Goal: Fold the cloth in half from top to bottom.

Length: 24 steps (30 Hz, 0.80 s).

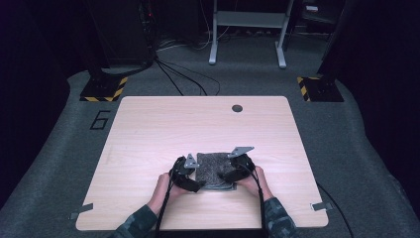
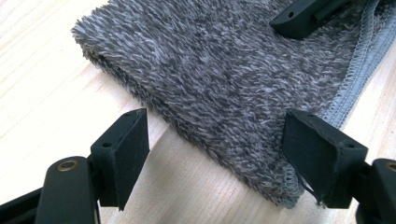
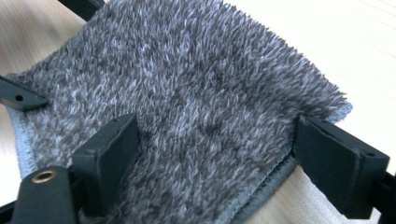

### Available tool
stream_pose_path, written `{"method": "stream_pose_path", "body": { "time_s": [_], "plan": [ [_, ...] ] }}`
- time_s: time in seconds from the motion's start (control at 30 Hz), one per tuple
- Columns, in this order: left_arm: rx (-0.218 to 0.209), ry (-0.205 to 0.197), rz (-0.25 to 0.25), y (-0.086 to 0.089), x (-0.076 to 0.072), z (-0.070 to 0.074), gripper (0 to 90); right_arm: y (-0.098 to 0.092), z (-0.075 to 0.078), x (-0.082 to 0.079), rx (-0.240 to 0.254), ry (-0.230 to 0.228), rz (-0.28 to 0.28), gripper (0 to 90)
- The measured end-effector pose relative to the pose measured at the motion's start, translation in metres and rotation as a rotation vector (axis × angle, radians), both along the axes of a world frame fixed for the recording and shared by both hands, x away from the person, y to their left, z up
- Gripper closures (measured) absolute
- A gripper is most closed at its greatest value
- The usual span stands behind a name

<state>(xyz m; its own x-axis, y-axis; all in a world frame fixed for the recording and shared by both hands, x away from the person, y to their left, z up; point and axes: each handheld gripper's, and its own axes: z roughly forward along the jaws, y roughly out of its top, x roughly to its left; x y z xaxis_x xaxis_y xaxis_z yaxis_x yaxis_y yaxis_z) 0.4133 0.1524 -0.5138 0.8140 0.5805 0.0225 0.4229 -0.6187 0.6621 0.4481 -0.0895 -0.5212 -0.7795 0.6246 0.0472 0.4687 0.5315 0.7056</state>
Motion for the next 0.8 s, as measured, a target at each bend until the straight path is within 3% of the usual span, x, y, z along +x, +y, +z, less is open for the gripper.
{"method": "stream_pose_path", "body": {
  "time_s": [0.27, 0.43, 0.8],
  "plan": [
    [-0.028, 0.004, 0.038, 0.003, 0.000, 0.001, 16.7, 0.000, 0.005, -0.005, -0.016, -0.041, -0.018, 9.5],
    [-0.086, -0.019, 0.075, 0.013, -0.003, 0.010, 14.9, -0.008, 0.021, -0.020, 0.002, -0.075, -0.021, 7.5],
    [-0.093, -0.030, 0.136, 0.041, -0.011, 0.019, 13.7, -0.030, 0.022, -0.047, -0.024, -0.071, -0.069, 7.1]
  ]
}}
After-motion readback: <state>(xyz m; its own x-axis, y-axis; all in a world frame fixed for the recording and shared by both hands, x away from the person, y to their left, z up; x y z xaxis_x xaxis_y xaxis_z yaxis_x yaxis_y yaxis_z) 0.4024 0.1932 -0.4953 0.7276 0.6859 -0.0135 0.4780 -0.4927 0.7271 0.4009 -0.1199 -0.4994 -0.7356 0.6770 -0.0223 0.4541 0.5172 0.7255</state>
